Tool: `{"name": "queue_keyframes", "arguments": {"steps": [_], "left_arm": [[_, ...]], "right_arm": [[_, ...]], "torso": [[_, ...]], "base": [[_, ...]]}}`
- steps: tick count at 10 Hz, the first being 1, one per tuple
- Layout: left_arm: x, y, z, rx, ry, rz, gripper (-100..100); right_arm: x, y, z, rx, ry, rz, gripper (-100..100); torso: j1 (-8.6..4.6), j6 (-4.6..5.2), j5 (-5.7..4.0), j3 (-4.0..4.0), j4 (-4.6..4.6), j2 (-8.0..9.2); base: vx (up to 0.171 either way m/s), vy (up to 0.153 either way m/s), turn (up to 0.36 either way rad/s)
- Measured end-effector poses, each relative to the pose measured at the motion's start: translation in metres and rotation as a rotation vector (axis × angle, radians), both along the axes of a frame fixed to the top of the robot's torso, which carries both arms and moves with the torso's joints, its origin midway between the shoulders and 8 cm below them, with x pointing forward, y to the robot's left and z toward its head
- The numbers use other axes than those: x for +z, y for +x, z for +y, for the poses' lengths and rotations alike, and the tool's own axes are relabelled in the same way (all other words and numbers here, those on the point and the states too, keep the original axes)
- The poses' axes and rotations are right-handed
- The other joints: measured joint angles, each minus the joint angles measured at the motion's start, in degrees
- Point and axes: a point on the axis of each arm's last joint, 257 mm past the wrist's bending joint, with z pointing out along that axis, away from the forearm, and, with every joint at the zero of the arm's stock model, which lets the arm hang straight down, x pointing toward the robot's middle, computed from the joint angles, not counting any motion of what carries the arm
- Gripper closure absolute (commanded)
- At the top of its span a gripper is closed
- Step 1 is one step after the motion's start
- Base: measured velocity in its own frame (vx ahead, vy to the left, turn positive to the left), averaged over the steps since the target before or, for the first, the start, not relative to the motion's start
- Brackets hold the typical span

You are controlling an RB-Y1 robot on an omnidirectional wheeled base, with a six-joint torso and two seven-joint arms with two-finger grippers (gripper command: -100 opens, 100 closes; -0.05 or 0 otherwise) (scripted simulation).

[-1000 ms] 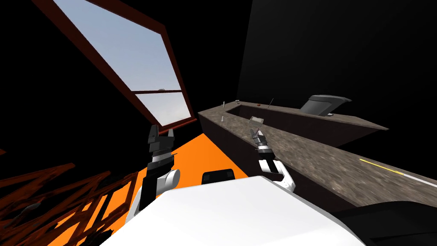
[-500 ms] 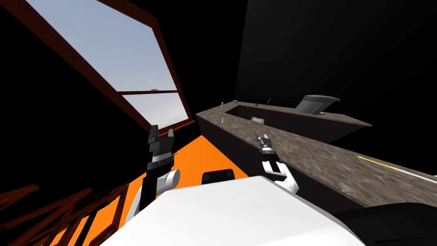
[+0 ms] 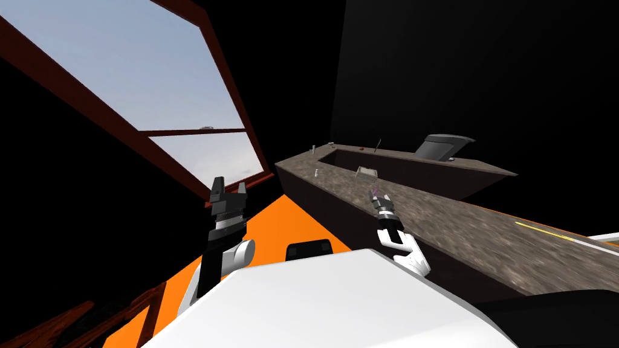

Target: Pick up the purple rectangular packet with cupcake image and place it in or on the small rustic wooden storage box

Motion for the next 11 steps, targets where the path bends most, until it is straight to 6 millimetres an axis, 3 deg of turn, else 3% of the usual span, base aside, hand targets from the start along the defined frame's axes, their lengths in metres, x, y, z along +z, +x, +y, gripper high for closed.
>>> {"name": "queue_keyframes", "arguments": {"steps": [4, 8, 9, 10, 11], "left_arm": [[0.000, 0.000, 0.000, 0.000, 0.000, 0.000, 0], [0.000, 0.000, 0.000, 0.000, 0.000, 0.000, 0], [0.000, 0.000, 0.000, 0.000, 0.000, 0.000, 0], [0.000, 0.000, 0.000, 0.000, 0.000, 0.000, 0], [0.000, 0.000, 0.000, 0.000, 0.000, 0.000, 0]], "right_arm": [[-0.027, -0.029, -0.057, -0.161, -0.011, 0.108, -100], [-0.050, -0.058, -0.096, -0.284, -0.016, 0.194, -100], [-0.051, -0.059, -0.097, -0.287, -0.016, 0.198, 0], [-0.051, -0.059, -0.097, -0.287, -0.016, 0.197, -100], [-0.042, -0.047, -0.102, -0.267, -0.027, 0.182, -100]], "torso": [[-0.26, 0.00, -0.05, 0.02, 0.01, 0.05], [-0.19, -0.01, -0.04, 0.09, 0.03, 0.16], [-0.34, -0.02, -0.06, 0.21, 0.07, 0.39], [-0.47, -0.01, -0.09, 0.32, 0.12, 0.58], [-0.45, 0.00, -0.08, 0.38, 0.14, 0.67]], "base": [[0.170, 0.073, -0.085], [0.120, 0.069, -0.058], [0.012, 0.008, 0.002], [-0.004, 0.032, -0.109], [-0.012, 0.043, -0.051]]}}
